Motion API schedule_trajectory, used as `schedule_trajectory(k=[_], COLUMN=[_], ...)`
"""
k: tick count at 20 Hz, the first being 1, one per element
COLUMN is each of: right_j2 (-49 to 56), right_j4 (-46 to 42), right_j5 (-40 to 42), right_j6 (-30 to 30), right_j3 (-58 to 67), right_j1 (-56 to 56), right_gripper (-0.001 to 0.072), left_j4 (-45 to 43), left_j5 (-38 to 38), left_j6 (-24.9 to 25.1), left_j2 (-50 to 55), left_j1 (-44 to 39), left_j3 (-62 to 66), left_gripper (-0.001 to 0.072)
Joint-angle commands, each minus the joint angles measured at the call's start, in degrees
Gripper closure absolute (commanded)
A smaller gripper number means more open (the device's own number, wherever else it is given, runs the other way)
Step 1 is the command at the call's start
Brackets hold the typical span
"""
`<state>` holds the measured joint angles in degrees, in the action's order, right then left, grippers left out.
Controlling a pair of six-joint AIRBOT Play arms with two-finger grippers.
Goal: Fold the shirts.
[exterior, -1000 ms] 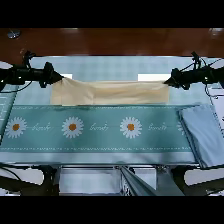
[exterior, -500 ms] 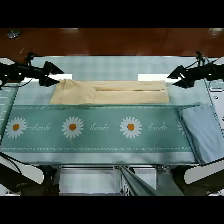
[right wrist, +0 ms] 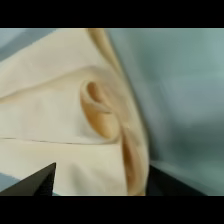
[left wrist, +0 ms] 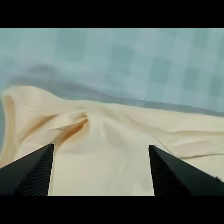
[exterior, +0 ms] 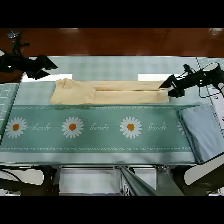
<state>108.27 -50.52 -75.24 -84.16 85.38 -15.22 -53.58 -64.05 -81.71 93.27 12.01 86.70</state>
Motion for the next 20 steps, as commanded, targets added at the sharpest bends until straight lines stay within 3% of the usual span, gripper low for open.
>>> schedule_trajectory(k=[1, 2, 3, 4, 7, 9, 14, 17, 20], right_j2=[1.14, 1.05, 0.33, -1.64, -12.59, -25.09, -58.27, -68.76, -72.76], right_j4=[2.16, 2.25, 2.08, 1.09, -9.16, -12.02, -11.54, -11.56, -11.5], right_j5=[-0.09, -0.79, -1.77, -2.67, -5.29, -2.64, 0.35, -3.63, -4.04], right_j6=[1.33, 1.31, 1.88, 2.8, 3.67, 4.13, 0.17, -2.69, -3.8], right_j3=[0.02, 0.48, 1.05, 1.4, -0.9, -8.87, -28.61, -31.23, -31.23], right_j1=[4.02, 4.35, 4.31, 3.76, 3.23, 4.42, 5.44, 5.44, 5.44], right_gripper=[0.0248, 0.0564, 0.0687, 0.0686, 0.0687, 0.0687, 0.0687, 0.0687, 0.0686], left_j4=[-0.87, -0.85, -0.85, -0.39, 0.57, -0.24, -9.25, -9.22, -7.13], left_j5=[2.54, 2.54, 2.54, 2.51, 1.92, 3.1, 12.07, 11.54, 9.94], left_j6=[1.57, 1.6, 1.88, 3.45, 4.76, 5.77, -1.95, -5.81, -8.0], left_j2=[-1.99, -1.9, -1.92, -1.92, -1.99, -1.84, 3.39, 10.73, 16.13], left_j1=[-7.45, -9.27, -10.8, -12.26, -17.73, -23.65, -43.39, -53.05, -60.48], left_j3=[-0.55, -0.55, -0.55, -0.33, 0.46, 0.55, 2.54, 8.81, 12.35], left_gripper=[0.0012, 0.0148, 0.0565, 0.0684, 0.0683, 0.0684, 0.0685, 0.0685, 0.0684])
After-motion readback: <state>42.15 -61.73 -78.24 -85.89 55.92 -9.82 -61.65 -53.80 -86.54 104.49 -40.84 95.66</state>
